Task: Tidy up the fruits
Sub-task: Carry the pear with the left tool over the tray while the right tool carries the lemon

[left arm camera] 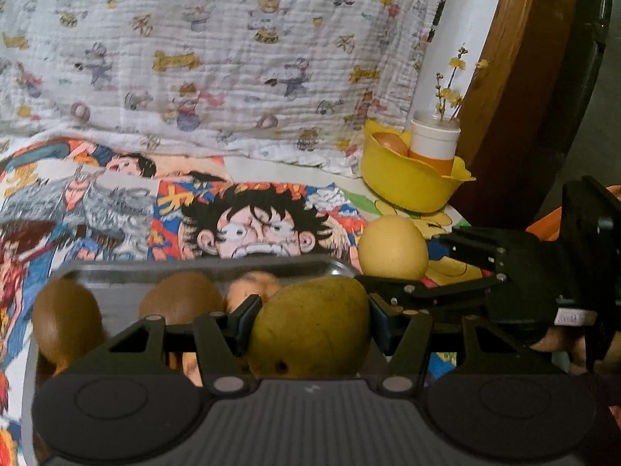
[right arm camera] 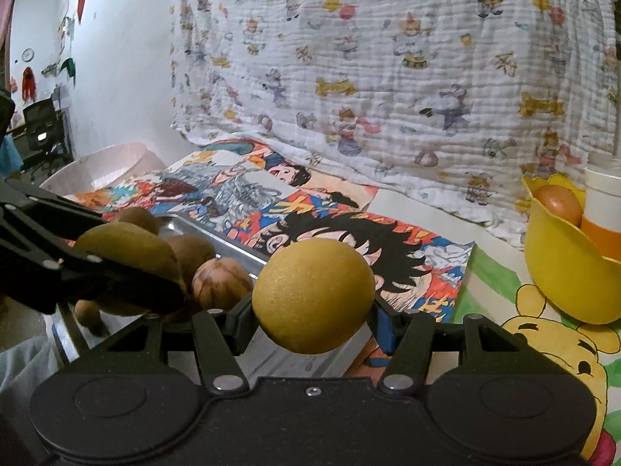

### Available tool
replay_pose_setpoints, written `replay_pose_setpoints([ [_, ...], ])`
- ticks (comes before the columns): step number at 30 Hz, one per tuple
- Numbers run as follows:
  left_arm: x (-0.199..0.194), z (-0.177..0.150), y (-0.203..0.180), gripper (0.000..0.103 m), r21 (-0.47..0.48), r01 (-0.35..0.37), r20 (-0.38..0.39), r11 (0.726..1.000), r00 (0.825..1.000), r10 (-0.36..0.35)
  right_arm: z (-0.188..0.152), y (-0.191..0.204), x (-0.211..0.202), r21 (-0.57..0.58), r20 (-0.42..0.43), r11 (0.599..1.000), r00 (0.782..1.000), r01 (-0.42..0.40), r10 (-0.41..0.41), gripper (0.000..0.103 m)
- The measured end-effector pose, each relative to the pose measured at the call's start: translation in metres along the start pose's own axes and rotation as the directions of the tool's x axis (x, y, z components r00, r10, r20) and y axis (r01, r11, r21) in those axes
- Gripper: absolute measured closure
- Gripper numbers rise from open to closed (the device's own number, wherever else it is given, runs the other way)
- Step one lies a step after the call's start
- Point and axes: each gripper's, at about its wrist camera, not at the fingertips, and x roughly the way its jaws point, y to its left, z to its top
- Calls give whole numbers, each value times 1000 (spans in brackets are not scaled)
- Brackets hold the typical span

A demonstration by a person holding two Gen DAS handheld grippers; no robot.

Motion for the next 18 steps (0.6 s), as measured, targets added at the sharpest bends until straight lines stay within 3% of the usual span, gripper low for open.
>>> replay_pose_setpoints([
  [18, -20, -39, -9, 41, 96, -18, -15, 995, 1000, 20, -10, 20, 11, -106, -57, 993, 997, -53, 47, 42],
])
